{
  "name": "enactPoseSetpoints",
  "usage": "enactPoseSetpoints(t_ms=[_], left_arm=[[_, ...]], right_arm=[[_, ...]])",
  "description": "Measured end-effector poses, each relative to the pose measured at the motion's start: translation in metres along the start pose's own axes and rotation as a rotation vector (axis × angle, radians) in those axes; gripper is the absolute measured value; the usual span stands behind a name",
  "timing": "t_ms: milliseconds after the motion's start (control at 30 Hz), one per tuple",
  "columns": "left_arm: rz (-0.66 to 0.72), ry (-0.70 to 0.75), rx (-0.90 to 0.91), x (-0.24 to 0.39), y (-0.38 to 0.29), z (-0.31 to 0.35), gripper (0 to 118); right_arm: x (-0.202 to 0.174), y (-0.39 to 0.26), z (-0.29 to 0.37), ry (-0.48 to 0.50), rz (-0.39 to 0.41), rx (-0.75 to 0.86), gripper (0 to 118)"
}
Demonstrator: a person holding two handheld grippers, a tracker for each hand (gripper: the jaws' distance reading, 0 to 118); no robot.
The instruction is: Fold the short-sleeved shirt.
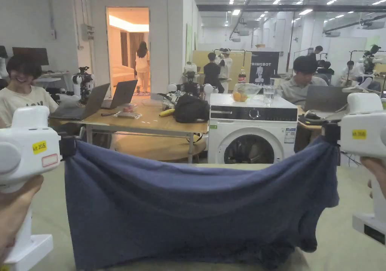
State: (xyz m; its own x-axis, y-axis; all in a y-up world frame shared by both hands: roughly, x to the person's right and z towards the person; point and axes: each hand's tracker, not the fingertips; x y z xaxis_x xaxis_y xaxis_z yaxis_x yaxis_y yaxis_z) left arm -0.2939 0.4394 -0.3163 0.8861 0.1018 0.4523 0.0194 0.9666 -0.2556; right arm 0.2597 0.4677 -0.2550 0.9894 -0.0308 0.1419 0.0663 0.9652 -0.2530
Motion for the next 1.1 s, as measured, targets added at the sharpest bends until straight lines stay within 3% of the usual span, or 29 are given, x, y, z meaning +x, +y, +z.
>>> enactPoseSetpoints(t_ms=[200, 367, 533, 700, 733, 767, 800, 833, 867, 900, 1100], left_arm=[[-0.046, -0.088, -0.132, 0.025, -0.101, 0.097, 0], [0.049, -0.076, -0.276, 0.033, -0.195, 0.160, 0], [0.091, 0.010, -0.384, 0.013, -0.264, 0.170, 0], [0.163, 0.004, -0.411, 0.001, -0.289, 0.169, 0], [0.143, 0.031, -0.394, 0.001, -0.287, 0.170, 3], [0.130, 0.041, -0.379, 0.001, -0.285, 0.170, 18], [0.112, 0.040, -0.328, 0.004, -0.280, 0.174, 45], [0.089, 0.047, -0.307, 0.011, -0.271, 0.181, 75], [0.070, 0.055, -0.280, 0.016, -0.263, 0.183, 80], [0.036, 0.059, -0.233, 0.023, -0.254, 0.186, 80], [-0.175, 0.062, -0.001, 0.088, -0.201, 0.186, 80]], right_arm=[[0.022, -0.127, 0.085, 0.073, -0.051, -0.135, 0], [0.031, -0.226, 0.153, 0.090, -0.087, -0.313, 0], [0.036, -0.294, 0.177, 0.054, -0.094, -0.428, 0], [0.029, -0.322, 0.186, 0.024, -0.074, -0.423, 0], [0.029, -0.325, 0.187, 0.012, -0.057, -0.416, 0], [0.030, -0.326, 0.187, 0.011, -0.058, -0.421, 1], [0.034, -0.328, 0.191, 0.013, -0.069, -0.419, 11], [0.035, -0.326, 0.194, 0.008, -0.082, -0.404, 41], [0.035, -0.323, 0.196, -0.004, -0.086, -0.380, 58], [0.034, -0.317, 0.199, -0.005, -0.087, -0.351, 63], [0.003, -0.274, 0.204, 0.071, -0.080, -0.156, 63]])
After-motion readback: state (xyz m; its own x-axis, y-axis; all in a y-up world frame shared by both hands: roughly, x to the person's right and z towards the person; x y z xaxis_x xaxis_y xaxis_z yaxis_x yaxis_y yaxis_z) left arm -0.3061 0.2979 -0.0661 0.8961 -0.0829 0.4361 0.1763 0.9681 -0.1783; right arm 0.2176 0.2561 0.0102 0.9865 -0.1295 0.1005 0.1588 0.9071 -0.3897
